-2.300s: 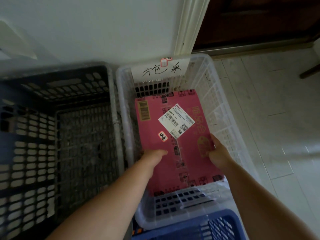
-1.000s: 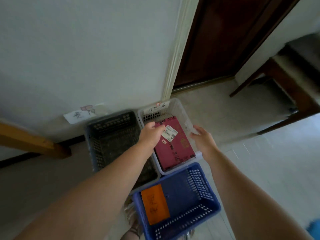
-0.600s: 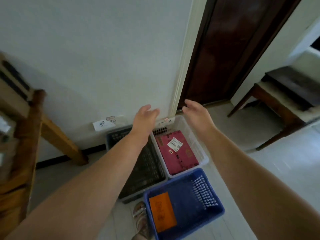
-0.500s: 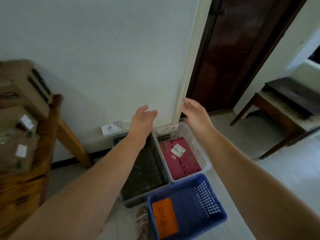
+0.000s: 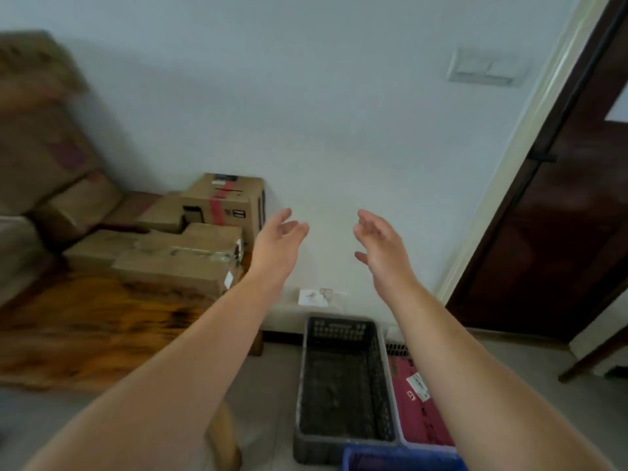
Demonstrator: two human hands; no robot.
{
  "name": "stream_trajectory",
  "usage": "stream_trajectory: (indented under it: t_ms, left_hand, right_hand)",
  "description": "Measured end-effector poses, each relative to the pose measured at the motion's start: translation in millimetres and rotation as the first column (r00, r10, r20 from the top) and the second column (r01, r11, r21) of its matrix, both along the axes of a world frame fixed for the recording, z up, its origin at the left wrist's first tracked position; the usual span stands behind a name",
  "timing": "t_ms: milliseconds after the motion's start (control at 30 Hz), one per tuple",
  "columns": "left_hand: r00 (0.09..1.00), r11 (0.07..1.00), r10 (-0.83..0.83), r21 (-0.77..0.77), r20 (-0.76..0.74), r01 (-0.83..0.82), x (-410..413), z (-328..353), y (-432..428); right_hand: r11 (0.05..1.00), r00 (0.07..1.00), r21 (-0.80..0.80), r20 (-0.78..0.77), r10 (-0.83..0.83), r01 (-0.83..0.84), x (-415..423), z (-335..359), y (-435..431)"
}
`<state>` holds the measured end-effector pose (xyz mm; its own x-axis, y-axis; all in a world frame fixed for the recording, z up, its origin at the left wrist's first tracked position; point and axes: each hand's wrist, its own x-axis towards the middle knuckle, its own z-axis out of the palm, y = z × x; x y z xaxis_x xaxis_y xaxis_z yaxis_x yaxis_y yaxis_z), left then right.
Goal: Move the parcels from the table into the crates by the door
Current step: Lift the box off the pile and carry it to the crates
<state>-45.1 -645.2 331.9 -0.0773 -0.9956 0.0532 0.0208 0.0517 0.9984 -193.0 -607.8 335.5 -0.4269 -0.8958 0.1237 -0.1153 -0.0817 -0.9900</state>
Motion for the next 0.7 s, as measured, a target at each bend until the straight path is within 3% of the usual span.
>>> stream_trajectory:
  t_ms: [333,700]
  left_hand:
    - [0.944,0.943,0.330,-0.039,-0.023,-0.331,231.6,24.4,-9.2]
    - [0.858,0.860,0.509,-0.070,0.071,-0.505,474.3,39.8,-7.6]
  right_hand:
    - [0.941,0.944,-0.080,-0.048,0.326,-0.329,218.7,30.6,-47.3]
    - [0.886,0.879,-0.059,0.112,0.463,-0.459,455.5,21.8,-83.2]
